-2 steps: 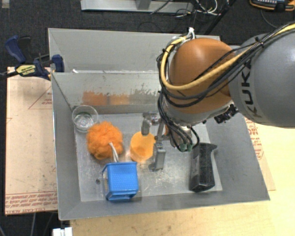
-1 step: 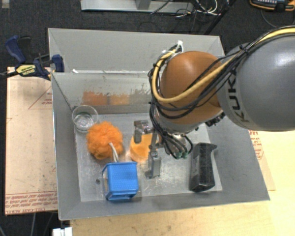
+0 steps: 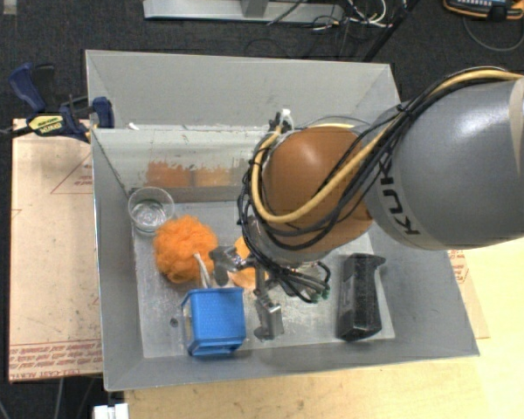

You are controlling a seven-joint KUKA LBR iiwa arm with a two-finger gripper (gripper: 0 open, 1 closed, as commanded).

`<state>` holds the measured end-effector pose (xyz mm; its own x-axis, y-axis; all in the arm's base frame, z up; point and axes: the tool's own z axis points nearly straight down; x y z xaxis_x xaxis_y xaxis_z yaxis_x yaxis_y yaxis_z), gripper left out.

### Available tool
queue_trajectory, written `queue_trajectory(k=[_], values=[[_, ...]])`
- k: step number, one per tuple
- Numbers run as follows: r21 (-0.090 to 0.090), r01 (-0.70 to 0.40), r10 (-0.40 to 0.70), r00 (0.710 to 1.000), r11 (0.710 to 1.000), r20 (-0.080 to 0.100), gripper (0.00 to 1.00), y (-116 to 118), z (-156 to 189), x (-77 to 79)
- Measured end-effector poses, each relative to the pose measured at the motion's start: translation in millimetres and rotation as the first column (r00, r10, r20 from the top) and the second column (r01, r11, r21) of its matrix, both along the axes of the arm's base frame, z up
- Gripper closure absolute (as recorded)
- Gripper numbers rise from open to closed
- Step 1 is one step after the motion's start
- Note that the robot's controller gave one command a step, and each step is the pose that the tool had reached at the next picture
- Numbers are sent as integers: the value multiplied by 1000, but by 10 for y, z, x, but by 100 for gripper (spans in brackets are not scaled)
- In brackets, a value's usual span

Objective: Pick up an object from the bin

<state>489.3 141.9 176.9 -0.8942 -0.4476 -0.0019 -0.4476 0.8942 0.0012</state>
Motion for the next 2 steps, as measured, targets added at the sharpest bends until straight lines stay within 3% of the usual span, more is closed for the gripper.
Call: queue_trajectory(k=[1, 2], values=[[0, -202, 202, 979, 979, 4, 0, -26, -179, 131], [0, -345, 344, 938, 939, 49, 0, 71, -663, 174]])
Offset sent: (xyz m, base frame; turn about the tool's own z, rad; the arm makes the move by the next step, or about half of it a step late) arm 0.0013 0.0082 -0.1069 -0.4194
